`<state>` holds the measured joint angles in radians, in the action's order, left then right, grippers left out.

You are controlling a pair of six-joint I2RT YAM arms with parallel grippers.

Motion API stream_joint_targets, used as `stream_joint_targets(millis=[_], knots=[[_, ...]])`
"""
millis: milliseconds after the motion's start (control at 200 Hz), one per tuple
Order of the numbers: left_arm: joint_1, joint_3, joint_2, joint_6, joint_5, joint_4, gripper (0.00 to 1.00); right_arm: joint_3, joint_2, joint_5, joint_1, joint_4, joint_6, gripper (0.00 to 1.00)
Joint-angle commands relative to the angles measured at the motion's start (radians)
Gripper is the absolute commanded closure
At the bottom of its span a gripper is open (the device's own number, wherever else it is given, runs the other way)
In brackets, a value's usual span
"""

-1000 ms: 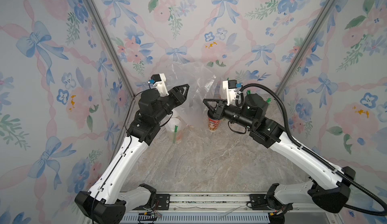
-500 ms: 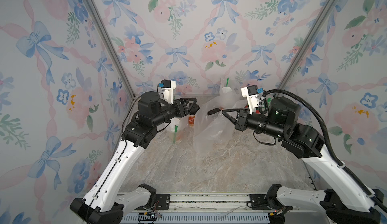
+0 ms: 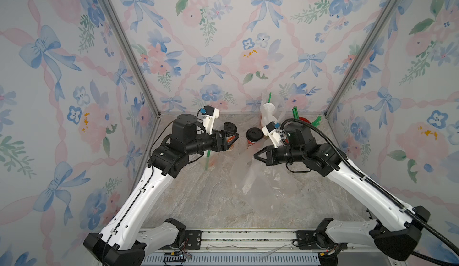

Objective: Pack milk tea into plastic carrier bags
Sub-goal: Adjust the plastic carrier bag at the center of the board.

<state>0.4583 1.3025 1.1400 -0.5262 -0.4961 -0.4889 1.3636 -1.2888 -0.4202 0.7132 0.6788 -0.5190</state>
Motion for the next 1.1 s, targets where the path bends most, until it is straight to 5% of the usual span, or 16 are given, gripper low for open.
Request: stream_joint_targets(millis=[0,640,915,1095], knots=[[0.016,-0.049,0.034,0.054,-0.024,-0.062,0.26,0.009,-0.011,-0.081,-0.003,0.05,0.063,1.0],[0.195,-0.08,0.172,0.089,0.136,-0.154,0.27,-0.029,0.01,-0.039,0.009,0.142,0.113,1.0],[0.223,-0.043,0.236,0.096,0.172,-0.199,0.54,-0.017,0.023,0.008,0.0,0.18,0.109,1.0],[0.231,-0.095,0.255,0.069,0.155,-0.2,0.55,-0.012,0.033,0.045,-0.012,0.214,0.066,1.0]])
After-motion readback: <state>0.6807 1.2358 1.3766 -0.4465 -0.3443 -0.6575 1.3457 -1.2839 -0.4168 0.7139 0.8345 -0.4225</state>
